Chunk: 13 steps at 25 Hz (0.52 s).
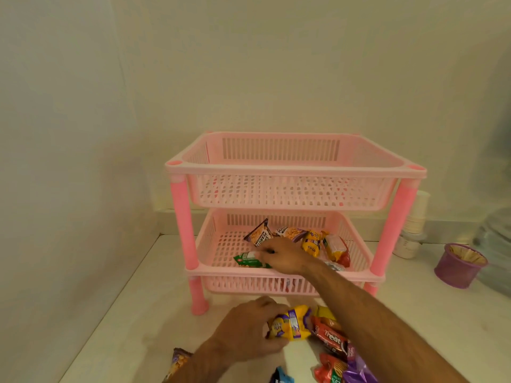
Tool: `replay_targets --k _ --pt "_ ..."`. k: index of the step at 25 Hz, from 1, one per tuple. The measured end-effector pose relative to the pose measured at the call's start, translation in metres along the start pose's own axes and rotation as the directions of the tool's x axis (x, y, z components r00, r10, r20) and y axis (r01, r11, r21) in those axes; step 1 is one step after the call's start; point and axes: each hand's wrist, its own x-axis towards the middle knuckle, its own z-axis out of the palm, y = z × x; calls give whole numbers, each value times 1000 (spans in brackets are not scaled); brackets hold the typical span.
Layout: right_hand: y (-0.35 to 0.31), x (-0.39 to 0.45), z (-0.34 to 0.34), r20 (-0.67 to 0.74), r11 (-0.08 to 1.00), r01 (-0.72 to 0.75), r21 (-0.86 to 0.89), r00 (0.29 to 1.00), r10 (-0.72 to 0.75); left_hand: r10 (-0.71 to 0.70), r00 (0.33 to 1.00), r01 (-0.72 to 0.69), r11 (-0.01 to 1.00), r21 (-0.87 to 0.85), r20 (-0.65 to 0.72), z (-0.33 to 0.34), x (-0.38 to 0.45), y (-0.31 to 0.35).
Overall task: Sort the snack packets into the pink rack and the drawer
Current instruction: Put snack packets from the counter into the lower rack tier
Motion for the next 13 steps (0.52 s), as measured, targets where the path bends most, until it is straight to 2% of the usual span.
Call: replay_targets --k 4,7,10,13 --pt "-16 -11 -12 -207 949 100 300 978 -38 50 947 -85 992 -96 -318 -41 3 -4" --pt "-35 -24 -27 -141 798 114 592 989 -37 -52 869 -67 973 -222 -493 -68 7 -7" --pt "-47 -33 -36 -33 817 108 566 994 -109 -92 801 -56 973 -226 -591 -82 6 -8" --pt "-54 -35 -33 6 845 99 526 993 -120 -67 798 -53 982 -181 -599 -85 1 -11"
